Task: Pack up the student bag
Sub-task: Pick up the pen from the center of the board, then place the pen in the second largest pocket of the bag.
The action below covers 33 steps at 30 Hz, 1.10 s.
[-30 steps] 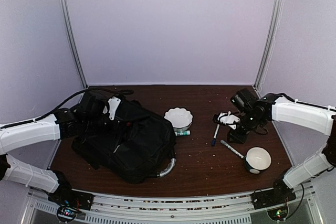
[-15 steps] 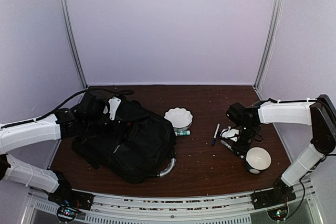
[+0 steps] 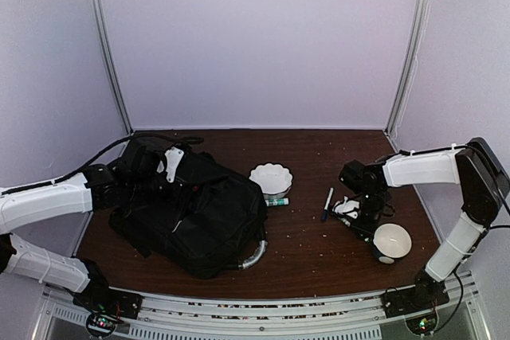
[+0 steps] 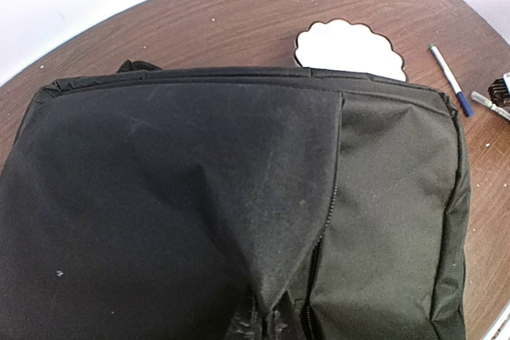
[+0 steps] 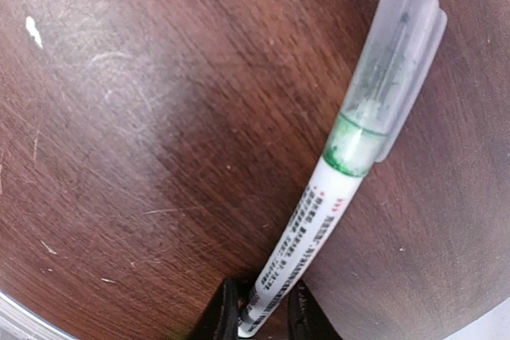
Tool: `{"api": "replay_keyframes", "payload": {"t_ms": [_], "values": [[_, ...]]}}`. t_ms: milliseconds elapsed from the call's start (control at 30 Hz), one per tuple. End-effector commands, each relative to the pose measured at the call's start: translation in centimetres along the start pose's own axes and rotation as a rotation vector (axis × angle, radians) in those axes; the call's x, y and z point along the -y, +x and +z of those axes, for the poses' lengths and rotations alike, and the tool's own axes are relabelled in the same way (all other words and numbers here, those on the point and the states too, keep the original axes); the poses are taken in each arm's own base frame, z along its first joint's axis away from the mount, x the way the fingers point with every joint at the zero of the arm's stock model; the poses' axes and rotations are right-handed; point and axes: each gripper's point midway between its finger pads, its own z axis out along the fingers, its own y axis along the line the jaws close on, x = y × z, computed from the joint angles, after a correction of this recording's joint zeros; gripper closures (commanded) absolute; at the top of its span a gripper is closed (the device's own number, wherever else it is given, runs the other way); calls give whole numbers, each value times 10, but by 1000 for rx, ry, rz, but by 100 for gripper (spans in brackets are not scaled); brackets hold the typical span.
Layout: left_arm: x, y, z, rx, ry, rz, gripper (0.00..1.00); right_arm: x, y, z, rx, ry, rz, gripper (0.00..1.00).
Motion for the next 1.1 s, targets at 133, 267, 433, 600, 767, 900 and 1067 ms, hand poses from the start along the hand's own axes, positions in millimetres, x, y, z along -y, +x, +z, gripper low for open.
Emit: {"api": "replay_keyframes", "payload": {"t_ms": [133,267,433,600,767,900,1067], "values": [[11,-53,-12,183,42,-3,100,15,-6,6,6,-9,102,88],[11,-51,-12,180,46,-1,100,18,-8,-1,20,-27,129,91],[10,-51,-13,185,41,-1,100,18,-12,-16,64,-32,140,92],[11,-51,-10,185,45,0,100,14,-19,-28,109,-62,151,94],[12,-51,-7,181,48,1,100,4,-34,-47,186,-114,154,96],[12,-53,-7,182,46,2,100,-11,-58,-78,273,-152,84,97],[11,-53,-8,193,40,10,100,-48,-106,-128,439,-307,-13,98]]}}
